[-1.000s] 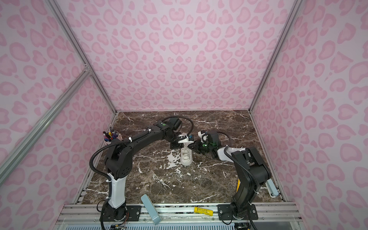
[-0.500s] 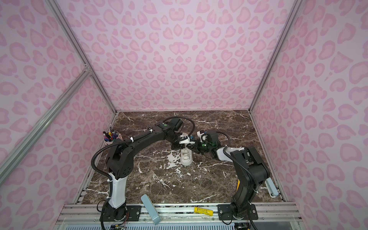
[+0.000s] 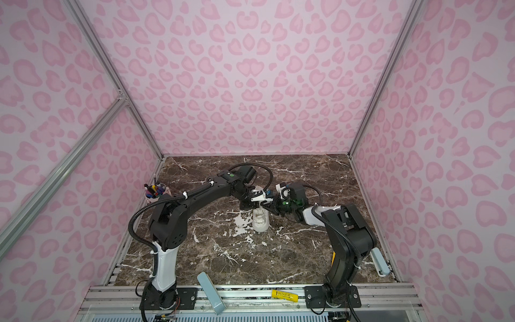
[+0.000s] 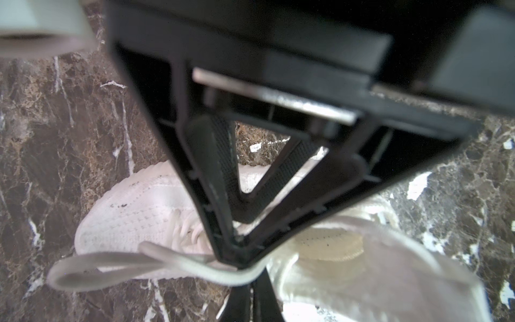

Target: Tie the shoes

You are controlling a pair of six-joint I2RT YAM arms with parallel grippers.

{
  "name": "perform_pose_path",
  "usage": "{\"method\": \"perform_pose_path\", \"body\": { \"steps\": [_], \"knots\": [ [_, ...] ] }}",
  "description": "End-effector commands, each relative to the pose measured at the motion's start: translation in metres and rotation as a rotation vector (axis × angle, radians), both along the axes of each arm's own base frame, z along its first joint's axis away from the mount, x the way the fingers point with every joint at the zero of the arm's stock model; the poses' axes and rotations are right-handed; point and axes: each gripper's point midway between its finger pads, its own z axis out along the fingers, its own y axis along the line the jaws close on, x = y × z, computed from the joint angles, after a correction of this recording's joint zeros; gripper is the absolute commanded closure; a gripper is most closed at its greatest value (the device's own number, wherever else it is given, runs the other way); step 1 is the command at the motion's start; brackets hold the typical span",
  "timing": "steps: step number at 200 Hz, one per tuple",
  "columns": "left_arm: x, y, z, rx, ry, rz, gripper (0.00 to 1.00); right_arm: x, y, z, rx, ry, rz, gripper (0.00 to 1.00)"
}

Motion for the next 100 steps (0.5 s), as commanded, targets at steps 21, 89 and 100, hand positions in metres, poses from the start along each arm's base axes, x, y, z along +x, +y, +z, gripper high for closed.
{"method": "perform_pose_path", "body": {
  "steps": [21, 89, 100],
  "knots": [
    [-0.0043, 0.0012, -0.0041, 0.014, 0.017, -0.013, 0.97, 0.0041, 0.0074, 0.0141, 0.078, -0.045, 0.013, 0.73],
    [-0.0047, 0.0023, -0.0053, 0.014, 0.013, -0.011, 0.97, 0.0041, 0.0098, 0.0142, 0.110, -0.030, 0.010, 0.75],
    [-0.0043, 0.0016, -0.0044, 0.010, 0.012, -0.009, 0.97, 0.0033, 0.0104, 0.0134, 0.110, -0.027, 0.012, 0.76]
  ]
}}
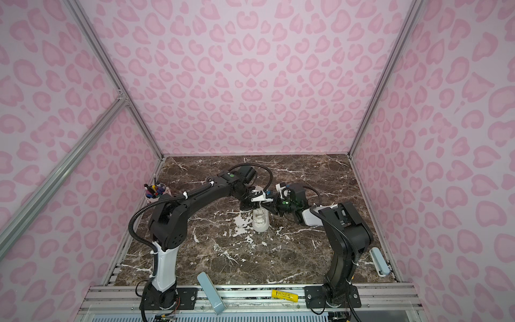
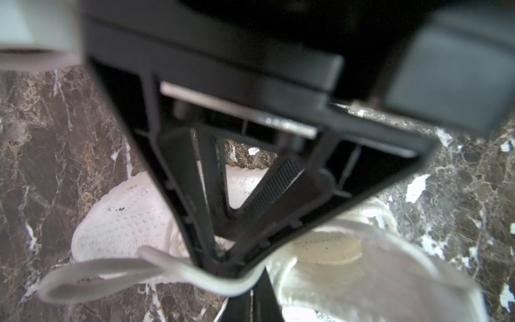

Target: Tie the shoes

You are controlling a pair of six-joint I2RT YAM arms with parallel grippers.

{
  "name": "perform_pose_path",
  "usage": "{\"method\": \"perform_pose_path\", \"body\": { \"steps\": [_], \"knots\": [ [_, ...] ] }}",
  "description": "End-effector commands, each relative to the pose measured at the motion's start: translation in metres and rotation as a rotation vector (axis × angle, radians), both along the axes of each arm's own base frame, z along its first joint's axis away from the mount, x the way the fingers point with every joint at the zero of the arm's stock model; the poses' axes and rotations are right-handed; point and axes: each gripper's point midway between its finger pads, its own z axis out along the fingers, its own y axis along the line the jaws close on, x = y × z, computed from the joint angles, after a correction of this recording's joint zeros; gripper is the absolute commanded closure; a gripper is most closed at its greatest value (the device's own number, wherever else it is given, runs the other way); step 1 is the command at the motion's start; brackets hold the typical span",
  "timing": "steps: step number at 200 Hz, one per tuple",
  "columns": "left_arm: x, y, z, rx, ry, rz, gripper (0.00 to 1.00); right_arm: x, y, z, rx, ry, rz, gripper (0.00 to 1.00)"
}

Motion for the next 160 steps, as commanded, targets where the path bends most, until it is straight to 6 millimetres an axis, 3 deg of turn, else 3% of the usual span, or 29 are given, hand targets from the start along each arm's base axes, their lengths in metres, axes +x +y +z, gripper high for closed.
{"method": "perform_pose_path", "body": {
  "steps": [1, 109, 160],
  "knots": [
    [-0.0034, 0.0020, -0.0024, 0.013, 0.009, -0.007, 0.97, -0.0020, 0.0064, 0.0106, 0.042, -0.044, 0.033, 0.76],
    [-0.0012, 0.0017, -0.0022, 0.015, 0.003, 0.000, 0.96, -0.0056, 0.0064, 0.0066, 0.031, -0.035, 0.037, 0.97],
    [0.0039, 0.0081, 0.0008, 0.027, -0.015, 0.029, 0.68, -0.0050, 0.0037, 0.0037, 0.013, -0.031, 0.030, 0.99]
  ]
}}
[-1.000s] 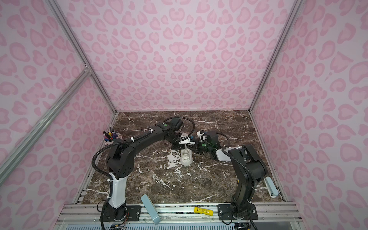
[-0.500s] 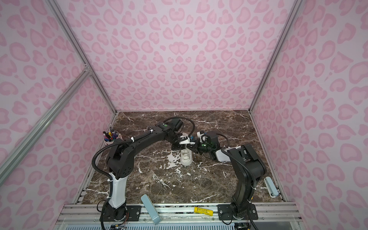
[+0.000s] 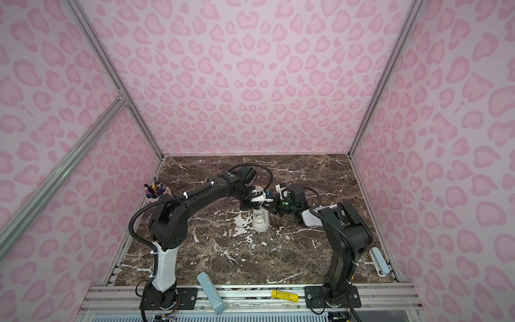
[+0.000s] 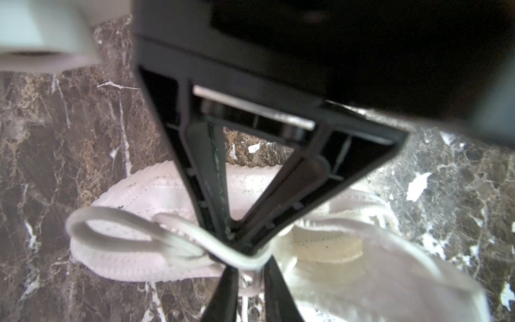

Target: Tie the shoes

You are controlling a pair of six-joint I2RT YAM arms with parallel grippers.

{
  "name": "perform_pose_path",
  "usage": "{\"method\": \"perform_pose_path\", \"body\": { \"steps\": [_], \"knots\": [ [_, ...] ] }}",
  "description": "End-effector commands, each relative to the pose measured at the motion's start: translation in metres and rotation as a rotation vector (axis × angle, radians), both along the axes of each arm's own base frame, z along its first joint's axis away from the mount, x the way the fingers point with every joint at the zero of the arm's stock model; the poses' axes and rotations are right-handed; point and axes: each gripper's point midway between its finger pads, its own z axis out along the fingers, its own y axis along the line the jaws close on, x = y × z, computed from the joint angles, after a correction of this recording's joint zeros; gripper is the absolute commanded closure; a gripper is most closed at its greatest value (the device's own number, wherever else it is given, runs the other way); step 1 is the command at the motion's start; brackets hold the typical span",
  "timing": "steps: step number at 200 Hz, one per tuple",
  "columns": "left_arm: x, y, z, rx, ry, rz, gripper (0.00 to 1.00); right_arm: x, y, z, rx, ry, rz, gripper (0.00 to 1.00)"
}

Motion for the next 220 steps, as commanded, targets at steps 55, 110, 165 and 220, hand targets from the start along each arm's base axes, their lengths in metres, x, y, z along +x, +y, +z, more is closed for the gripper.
{"method": "perform_pose_path", "body": {
  "steps": [55, 110, 165, 220],
  "knots": [
    [0.028, 0.023, 0.039, -0.157, 0.049, 0.199, 0.54, -0.003, 0.002, 0.006, 0.006, -0.042, 0.035, 0.99],
    [0.040, -0.005, 0.066, -0.419, 0.201, 0.317, 0.49, -0.001, 0.002, 0.008, 0.008, -0.049, 0.032, 0.99],
    [0.057, -0.023, 0.061, -0.502, 0.258, 0.397, 0.45, -0.001, 0.002, 0.009, 0.006, -0.049, 0.037, 0.99],
    [0.050, -0.035, 0.056, -0.542, 0.329, 0.375, 0.43, -0.002, 0.003, 0.009, 0.003, -0.050, 0.041, 1.00]
  ]
}}
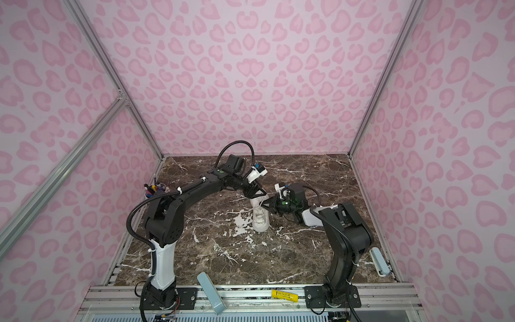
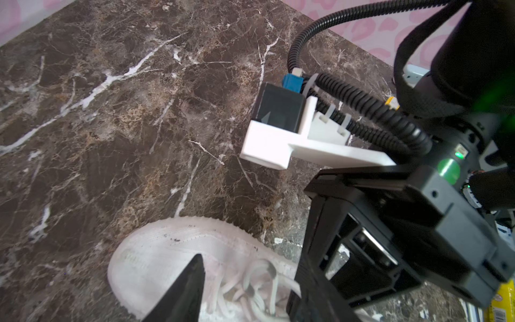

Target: Tie the shoes

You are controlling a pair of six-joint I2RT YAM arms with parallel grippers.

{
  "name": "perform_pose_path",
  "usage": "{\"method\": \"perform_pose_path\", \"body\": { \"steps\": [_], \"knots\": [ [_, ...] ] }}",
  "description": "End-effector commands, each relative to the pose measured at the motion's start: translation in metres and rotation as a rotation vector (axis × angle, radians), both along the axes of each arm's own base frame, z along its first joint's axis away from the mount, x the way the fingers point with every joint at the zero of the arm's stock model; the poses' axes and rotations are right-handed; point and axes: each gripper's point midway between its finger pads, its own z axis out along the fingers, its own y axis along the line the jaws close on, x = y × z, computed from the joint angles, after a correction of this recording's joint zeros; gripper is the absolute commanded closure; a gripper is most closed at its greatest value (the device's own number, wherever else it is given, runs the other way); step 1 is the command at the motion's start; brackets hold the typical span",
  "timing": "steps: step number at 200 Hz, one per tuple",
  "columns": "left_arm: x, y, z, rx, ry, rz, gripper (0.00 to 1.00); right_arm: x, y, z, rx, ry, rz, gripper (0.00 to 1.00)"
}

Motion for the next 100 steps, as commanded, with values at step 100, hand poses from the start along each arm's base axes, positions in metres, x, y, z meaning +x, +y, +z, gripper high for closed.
{"method": "perform_pose_path", "body": {
  "steps": [100],
  "knots": [
    [-0.002, -0.016, -0.009, -0.065, 0.053, -0.012, 0.41, -0.002, 0.002, 0.003, 0.003, -0.017, 0.020, 1.00]
  ]
}}
